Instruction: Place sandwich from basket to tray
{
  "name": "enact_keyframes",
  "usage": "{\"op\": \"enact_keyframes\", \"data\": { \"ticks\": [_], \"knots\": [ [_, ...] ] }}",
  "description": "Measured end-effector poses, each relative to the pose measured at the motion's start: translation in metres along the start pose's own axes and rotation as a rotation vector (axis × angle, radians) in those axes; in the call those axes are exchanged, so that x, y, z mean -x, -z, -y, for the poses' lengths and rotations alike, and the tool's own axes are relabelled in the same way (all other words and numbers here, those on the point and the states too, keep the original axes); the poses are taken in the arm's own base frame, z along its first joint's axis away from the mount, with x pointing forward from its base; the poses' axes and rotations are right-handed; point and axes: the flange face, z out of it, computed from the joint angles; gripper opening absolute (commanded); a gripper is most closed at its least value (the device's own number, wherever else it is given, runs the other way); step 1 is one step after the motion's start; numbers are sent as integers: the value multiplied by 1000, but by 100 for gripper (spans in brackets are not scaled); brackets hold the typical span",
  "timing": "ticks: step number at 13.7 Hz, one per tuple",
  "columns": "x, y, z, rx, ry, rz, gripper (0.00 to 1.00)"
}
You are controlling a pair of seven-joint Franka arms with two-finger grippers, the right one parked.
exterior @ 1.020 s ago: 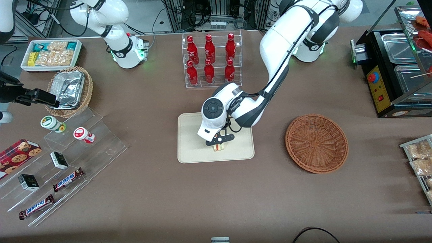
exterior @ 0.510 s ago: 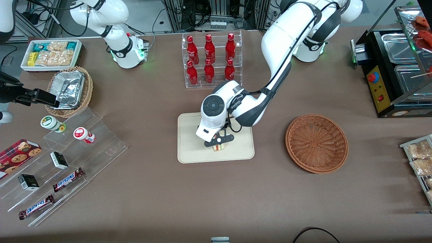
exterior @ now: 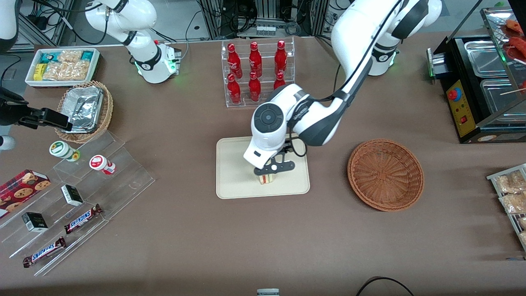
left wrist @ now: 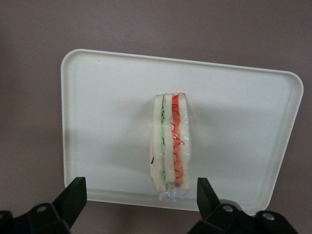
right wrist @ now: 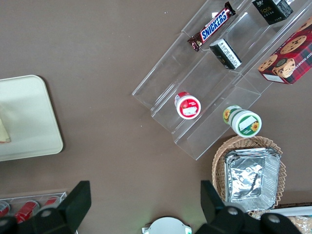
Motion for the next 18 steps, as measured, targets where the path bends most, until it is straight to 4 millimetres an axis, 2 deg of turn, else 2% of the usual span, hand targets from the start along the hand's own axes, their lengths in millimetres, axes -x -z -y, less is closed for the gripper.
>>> {"op": "enact_keyframes", "data": {
  "ticks": [2, 5, 13, 15, 18],
  "knots": [
    [-21, 24, 32, -22, 10, 15, 100],
    [-50, 48, 83, -33, -46, 26, 100],
    [-102, 73, 235, -50, -173, 60, 100],
    [-104, 81, 270, -53, -176, 68, 100],
    [-88, 96, 311, -68, -181, 79, 100]
  ]
}}
